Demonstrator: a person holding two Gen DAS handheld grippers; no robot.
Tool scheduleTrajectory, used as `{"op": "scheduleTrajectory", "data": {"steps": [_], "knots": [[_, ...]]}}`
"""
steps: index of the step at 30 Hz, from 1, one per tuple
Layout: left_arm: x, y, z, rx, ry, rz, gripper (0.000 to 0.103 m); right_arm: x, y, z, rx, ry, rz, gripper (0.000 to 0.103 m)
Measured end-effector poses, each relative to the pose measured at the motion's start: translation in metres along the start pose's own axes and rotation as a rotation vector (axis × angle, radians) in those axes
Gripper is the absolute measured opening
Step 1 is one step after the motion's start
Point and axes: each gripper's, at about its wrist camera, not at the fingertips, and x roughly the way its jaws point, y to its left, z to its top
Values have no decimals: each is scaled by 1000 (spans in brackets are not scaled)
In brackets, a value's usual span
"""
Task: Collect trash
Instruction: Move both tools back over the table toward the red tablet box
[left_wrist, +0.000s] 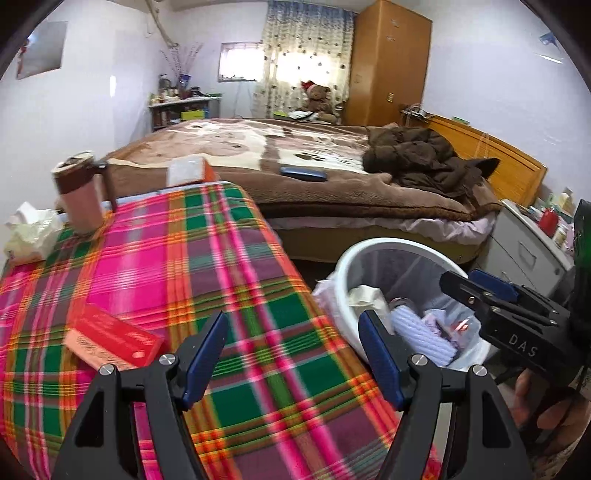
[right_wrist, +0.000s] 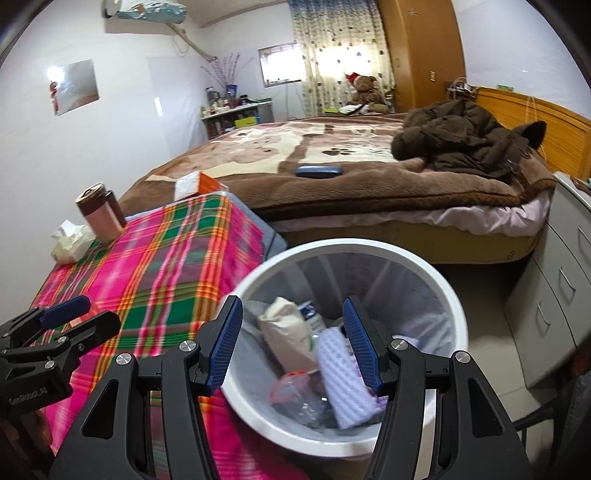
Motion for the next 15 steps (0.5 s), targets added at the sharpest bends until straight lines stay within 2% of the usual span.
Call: {"op": "scheduleTrajectory", "data": {"steps": [5, 15], "knots": [[-11, 26, -4, -42, -10, 28, 75, 4, 19, 1, -29, -3, 40, 58], [-32, 78, -16, -92, -28, 166, 76, 18, 72, 1, -117, 17, 154, 58]]}}
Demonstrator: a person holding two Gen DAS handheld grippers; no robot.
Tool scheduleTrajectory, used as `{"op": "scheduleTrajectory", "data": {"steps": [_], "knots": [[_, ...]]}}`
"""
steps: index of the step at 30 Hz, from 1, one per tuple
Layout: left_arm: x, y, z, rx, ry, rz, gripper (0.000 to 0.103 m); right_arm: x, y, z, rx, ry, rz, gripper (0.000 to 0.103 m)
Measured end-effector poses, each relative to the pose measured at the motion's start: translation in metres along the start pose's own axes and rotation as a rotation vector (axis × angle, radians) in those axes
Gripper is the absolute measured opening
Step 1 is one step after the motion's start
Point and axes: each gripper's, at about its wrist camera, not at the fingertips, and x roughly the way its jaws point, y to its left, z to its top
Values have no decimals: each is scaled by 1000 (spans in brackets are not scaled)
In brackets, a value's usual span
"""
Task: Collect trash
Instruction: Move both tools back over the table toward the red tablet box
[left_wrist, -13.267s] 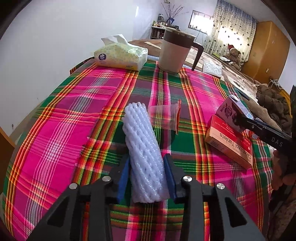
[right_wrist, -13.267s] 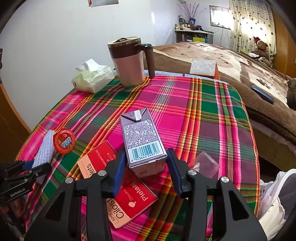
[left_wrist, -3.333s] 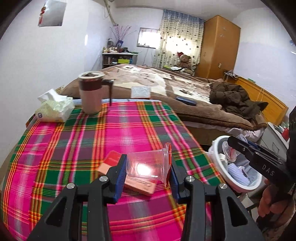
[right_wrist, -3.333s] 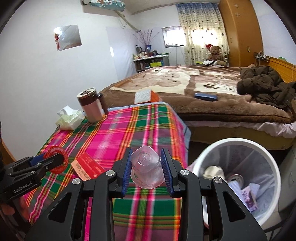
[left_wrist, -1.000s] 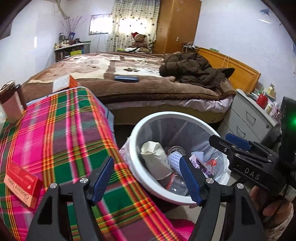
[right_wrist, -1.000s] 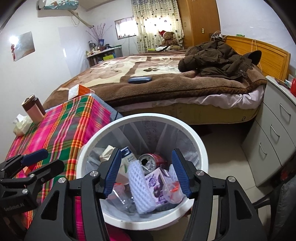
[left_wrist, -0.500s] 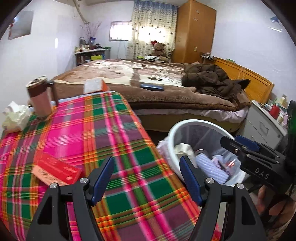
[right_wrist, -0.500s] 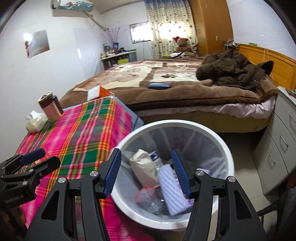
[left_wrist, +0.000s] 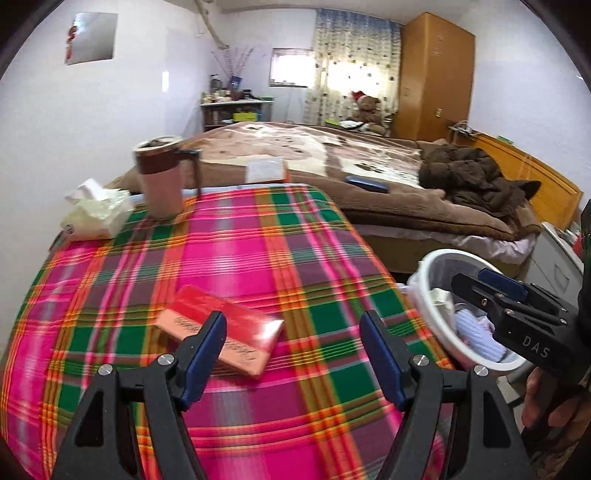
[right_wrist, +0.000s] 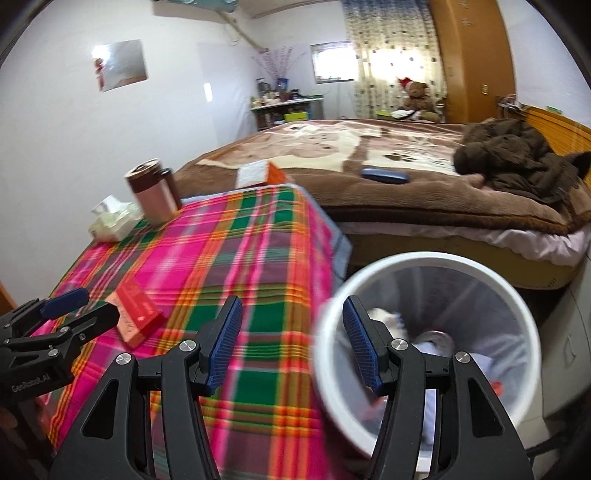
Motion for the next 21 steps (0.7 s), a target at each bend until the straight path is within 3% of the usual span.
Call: {"op": "scheduleTrajectory", "data": {"steps": [12, 21], "knots": [[-11, 74, -7, -88, -12, 121, 78, 27, 63, 7, -124, 30, 139, 61], [-10, 117, -14, -136, 3, 172, 78, 60, 103, 3, -188, 111, 281, 64]]}}
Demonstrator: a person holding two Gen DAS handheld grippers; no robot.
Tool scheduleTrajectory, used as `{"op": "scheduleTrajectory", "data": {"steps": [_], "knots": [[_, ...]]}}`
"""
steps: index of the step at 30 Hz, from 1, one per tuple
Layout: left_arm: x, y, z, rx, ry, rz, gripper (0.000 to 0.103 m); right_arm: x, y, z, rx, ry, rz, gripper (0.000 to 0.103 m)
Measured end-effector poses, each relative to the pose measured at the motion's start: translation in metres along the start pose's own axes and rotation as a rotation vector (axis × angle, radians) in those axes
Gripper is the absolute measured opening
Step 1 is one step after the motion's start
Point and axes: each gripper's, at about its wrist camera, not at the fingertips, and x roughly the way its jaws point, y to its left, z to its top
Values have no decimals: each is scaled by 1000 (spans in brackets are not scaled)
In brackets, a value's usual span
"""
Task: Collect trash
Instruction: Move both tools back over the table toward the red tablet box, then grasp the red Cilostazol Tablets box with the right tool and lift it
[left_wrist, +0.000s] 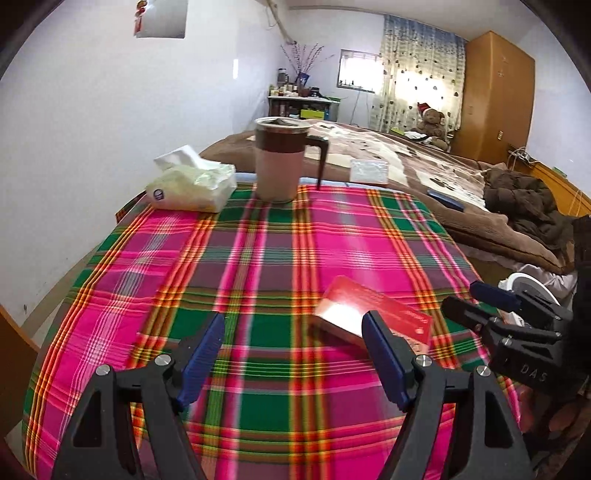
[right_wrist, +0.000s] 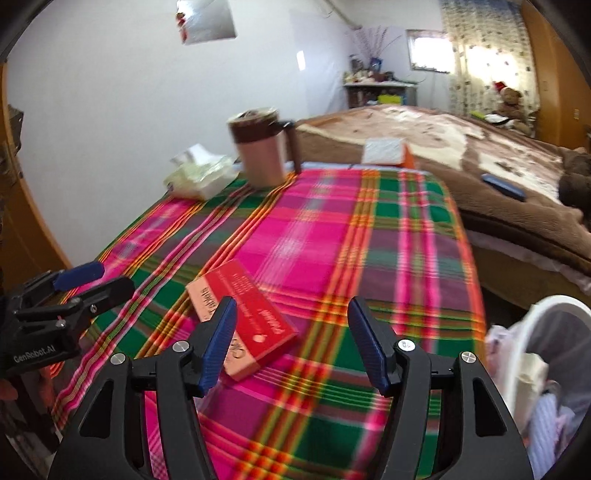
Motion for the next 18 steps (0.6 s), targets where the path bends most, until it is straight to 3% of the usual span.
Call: {"op": "scheduleTrajectory", "data": {"steps": [3, 5, 9, 14, 18], "knots": [[5, 8, -1, -7, 11, 11, 78, 10, 15, 3, -68, 9, 41, 65], [8, 13, -1, -10, 18, 10, 78, 18, 23, 5, -120, 22, 58, 73], [12, 21, -1, -23, 25, 15, 78, 30, 28, 7, -138, 73, 113, 73], [16, 25, -3, -30, 35, 10, 78, 51, 38, 6, -182, 144, 108, 74], [20, 30, -3, -42, 43, 6, 78, 55, 40, 10, -201, 153, 101, 74]]}}
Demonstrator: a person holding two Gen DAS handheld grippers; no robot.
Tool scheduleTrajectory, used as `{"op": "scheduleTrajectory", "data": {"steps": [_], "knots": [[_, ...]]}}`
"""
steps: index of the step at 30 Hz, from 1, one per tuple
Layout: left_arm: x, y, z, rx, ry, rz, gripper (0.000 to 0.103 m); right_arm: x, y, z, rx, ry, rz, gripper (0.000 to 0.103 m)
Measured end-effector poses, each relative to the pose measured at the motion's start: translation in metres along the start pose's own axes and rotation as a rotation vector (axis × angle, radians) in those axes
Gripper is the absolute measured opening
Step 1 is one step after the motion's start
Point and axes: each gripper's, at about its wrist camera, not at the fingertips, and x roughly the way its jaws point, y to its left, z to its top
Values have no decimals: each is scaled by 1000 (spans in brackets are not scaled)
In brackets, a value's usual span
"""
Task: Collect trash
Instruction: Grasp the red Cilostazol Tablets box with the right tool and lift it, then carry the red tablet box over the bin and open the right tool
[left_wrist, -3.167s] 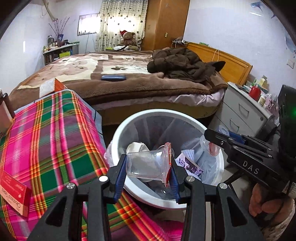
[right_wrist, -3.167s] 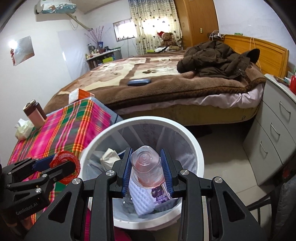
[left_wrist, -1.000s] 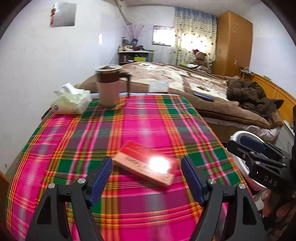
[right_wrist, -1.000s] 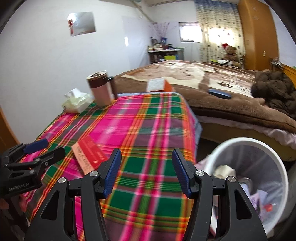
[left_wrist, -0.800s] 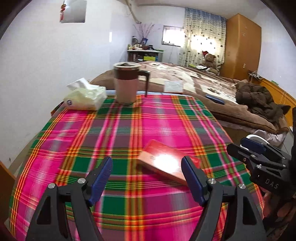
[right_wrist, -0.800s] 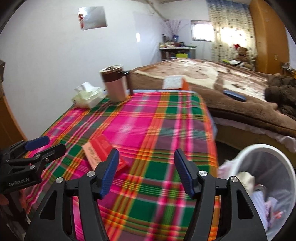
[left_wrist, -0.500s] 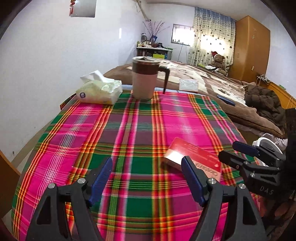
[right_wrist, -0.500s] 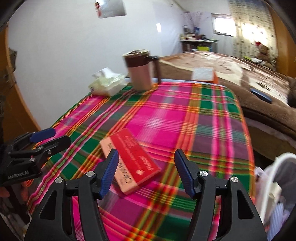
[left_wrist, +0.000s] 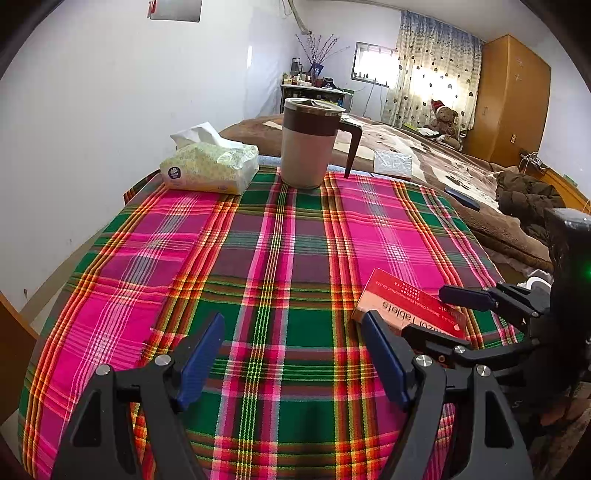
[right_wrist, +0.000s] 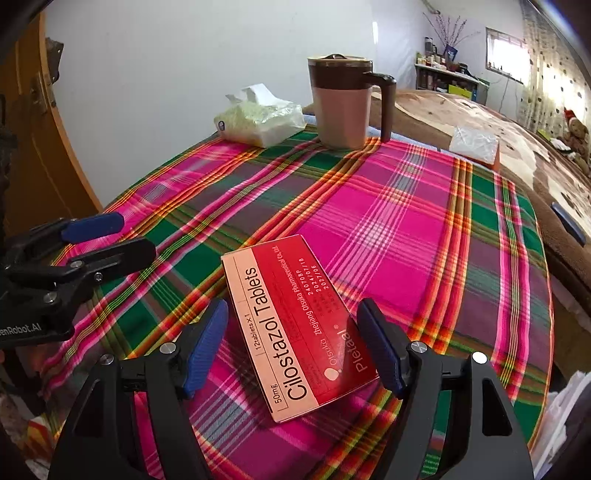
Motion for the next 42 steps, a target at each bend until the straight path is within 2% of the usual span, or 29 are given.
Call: {"op": "scheduleTrajectory", "data": {"steps": [8, 16, 21, 23, 32, 42], "knots": [[3, 2, 1, -10, 10, -6, 78, 18, 2, 3, -37, 73, -15, 76], [5, -1, 1, -4, 17, -9, 78, 16, -1, 0, -22, 86, -51, 76], [5, -8, 0, 6, 19, -18, 78, 8, -13, -4, 62, 61, -55, 75], [4, -12, 0, 14, 19, -20, 78, 4, -17, -6, 84, 49, -62, 70], [-1, -34, -2, 48, 15, -49, 78, -28, -31, -17, 171, -37, -103, 69], [-12, -76, -3, 115, 0, -116, 78, -76, -50, -41, 248, -98, -217, 69]]}}
